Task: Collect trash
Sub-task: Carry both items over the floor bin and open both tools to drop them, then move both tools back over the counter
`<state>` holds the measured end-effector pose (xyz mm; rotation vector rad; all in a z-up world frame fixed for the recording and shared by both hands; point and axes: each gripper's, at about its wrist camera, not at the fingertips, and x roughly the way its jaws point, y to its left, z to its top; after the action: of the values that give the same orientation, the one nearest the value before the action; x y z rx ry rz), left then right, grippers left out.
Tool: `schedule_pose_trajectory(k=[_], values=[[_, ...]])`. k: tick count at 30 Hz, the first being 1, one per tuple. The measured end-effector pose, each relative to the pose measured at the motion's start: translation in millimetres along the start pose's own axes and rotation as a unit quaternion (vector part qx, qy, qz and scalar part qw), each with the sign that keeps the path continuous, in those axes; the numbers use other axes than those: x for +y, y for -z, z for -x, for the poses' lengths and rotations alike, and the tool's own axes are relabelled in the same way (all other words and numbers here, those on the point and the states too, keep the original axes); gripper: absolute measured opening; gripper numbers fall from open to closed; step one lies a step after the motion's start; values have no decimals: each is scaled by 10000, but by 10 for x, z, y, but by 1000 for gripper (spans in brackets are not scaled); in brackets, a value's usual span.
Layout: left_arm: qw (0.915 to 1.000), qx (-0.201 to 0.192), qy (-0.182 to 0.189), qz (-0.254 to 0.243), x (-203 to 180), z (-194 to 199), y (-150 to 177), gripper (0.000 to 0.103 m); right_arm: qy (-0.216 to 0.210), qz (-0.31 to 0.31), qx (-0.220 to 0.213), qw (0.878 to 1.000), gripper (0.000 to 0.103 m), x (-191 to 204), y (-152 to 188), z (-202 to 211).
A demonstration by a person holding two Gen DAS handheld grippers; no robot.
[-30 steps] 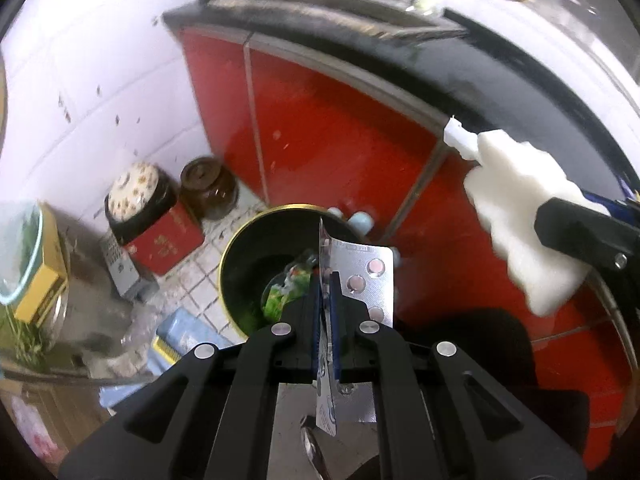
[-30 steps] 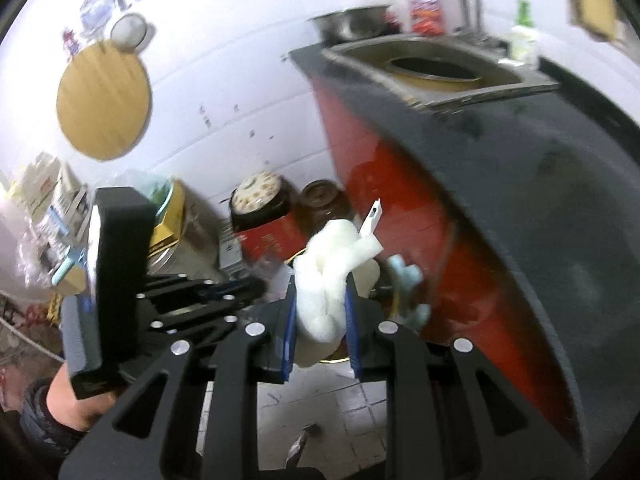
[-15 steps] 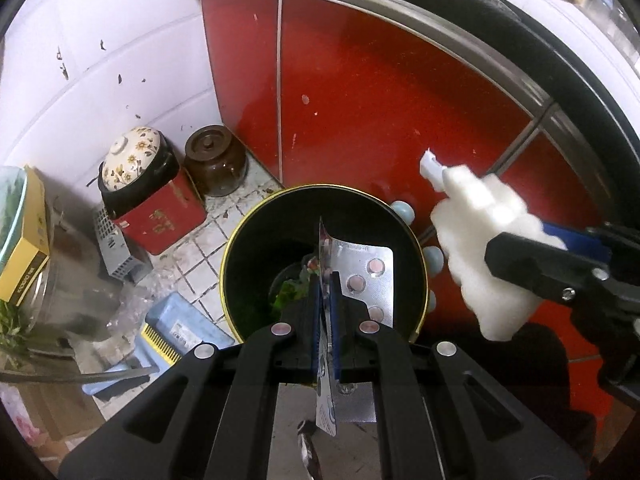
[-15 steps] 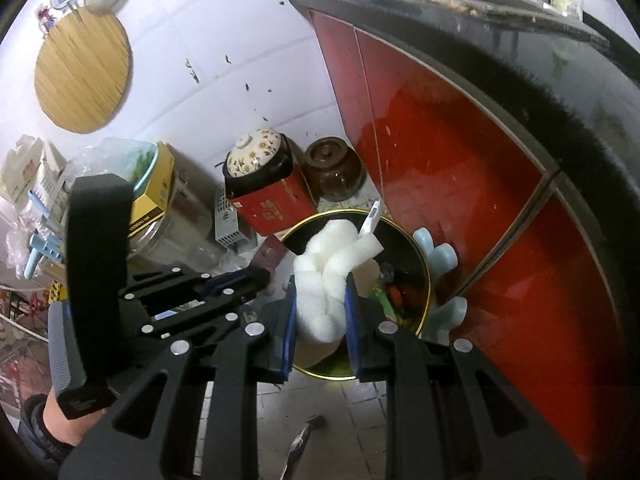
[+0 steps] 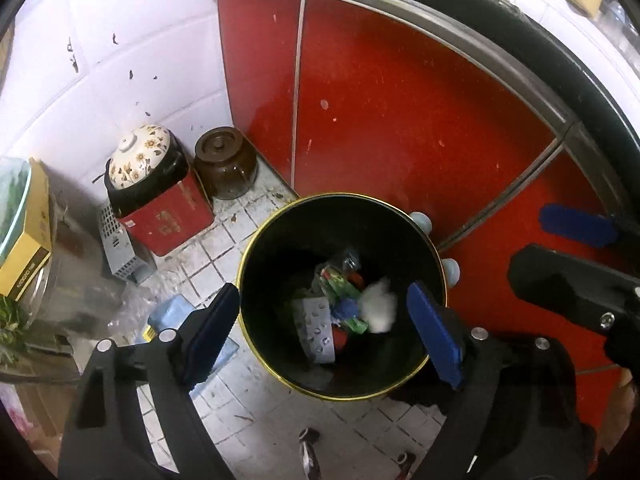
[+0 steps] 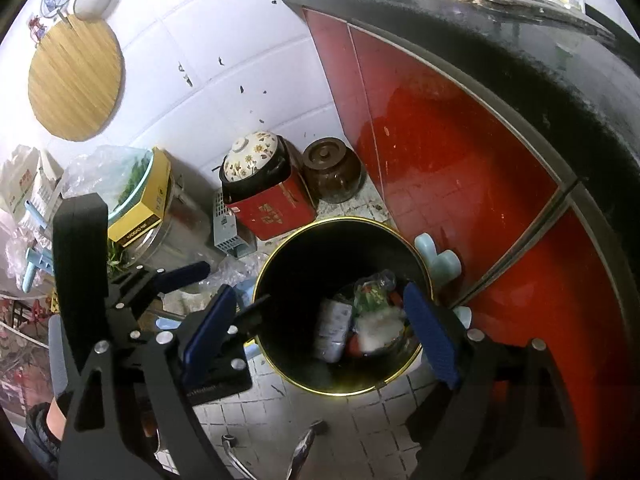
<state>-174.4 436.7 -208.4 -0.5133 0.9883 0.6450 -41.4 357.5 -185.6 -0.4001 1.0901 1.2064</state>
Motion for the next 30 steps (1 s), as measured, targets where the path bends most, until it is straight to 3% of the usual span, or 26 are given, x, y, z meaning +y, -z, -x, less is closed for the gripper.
schedule_pose_trajectory(k=[10, 14, 17, 20, 25, 30], values=[[10000, -55, 52, 17, -24, 57, -5, 83, 108, -30, -267, 9996, 83, 4, 73, 392], [9996, -183, 156, -150, -167, 228, 19, 83, 196, -64, -559, 9982, 83, -50, 174, 861], [9982, -358, 396, -287, -359, 464, 15, 83, 523, -82, -872, 9948, 83, -133, 286, 1387], [9937, -591, 622, -724, -733, 763, -3, 83, 915, -247, -1254, 9876, 85, -334, 473, 2025], [9750, -780, 1242, -1666, -1658, 1184, -24, 85, 1588, -741, -1652, 9706, 87, -775, 915, 2923], [9366, -934, 1956, -2754, -2818, 1543, 93, 86, 2260, -1217, -2019, 9452, 87, -1313, 1573, 3762]])
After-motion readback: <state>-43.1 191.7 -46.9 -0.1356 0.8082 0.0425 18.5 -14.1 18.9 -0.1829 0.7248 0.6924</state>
